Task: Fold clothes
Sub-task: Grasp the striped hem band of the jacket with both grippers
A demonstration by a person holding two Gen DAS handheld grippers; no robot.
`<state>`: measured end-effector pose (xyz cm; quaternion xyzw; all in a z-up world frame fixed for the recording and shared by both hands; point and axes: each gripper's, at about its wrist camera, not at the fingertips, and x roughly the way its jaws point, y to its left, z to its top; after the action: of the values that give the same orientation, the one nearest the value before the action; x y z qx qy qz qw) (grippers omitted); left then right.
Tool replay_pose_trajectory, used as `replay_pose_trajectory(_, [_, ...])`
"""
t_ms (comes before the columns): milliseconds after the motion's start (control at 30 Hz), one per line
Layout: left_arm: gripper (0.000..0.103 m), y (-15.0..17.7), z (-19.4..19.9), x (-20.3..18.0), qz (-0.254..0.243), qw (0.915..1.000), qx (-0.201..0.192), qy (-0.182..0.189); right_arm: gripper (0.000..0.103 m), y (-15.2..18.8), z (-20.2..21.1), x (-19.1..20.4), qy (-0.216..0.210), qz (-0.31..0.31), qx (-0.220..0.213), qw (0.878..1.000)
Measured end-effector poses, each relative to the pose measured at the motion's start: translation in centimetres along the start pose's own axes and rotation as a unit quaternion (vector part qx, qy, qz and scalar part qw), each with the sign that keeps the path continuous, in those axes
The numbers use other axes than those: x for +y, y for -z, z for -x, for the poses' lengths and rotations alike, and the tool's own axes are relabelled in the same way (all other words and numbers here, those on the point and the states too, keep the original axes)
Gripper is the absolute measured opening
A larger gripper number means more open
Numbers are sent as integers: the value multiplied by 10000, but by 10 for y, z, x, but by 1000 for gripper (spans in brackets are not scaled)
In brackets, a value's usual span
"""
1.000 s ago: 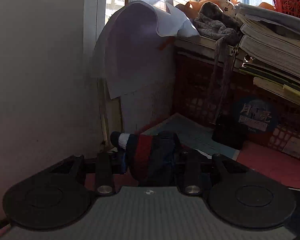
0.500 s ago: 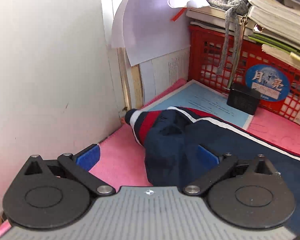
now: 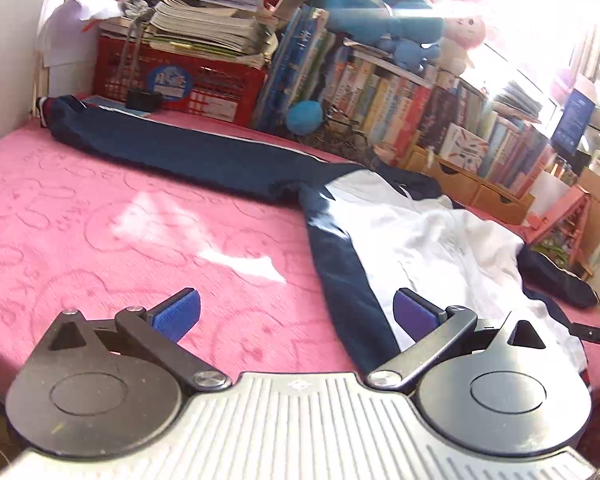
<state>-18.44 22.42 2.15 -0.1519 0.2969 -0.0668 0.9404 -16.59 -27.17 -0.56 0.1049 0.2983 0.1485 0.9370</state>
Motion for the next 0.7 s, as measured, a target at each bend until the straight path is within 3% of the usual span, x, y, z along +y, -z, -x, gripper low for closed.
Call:
replay_pose_trajectory(67, [103,29,5,-28,-124,9994,242,192,103,15,21,-1,-64,33,-41,10000])
replay_pose_trajectory(200, [103,65,-2,-60,-503,9973,538,15,103,42,41,2,58,143,-42,9999])
replay_pose_trajectory(300, [103,76,-21,-65,-302,9965,784,18,101,56,46,11,114,342,-187,9992])
replay_pose_trajectory(400, [103,85,-33,-59,351,9955,778,403,82,56,43,24,67,420,-125,9990])
replay_pose_trajectory(433, [103,87,-36,-55,592,9939,716,587,62,56,42,29,52,446,-104,9989])
replay_pose_trajectory(467, [96,89,-38,-52,825,9916,635,767,41,56,41,33,32,446,-78,9990])
replay_pose_trajectory(533, [80,93,-35,-49,1163,9871,474,990,36,56,40,40,-11,237,15,9997])
replay_pose_trajectory(567, [69,93,-32,-49,1236,9855,473,1060,22,55,41,41,-69,94,65,9999])
replay_pose_trajectory(700, [40,86,-17,-29,1797,9746,756,1101,14,43,66,41,-1251,-581,253,9901])
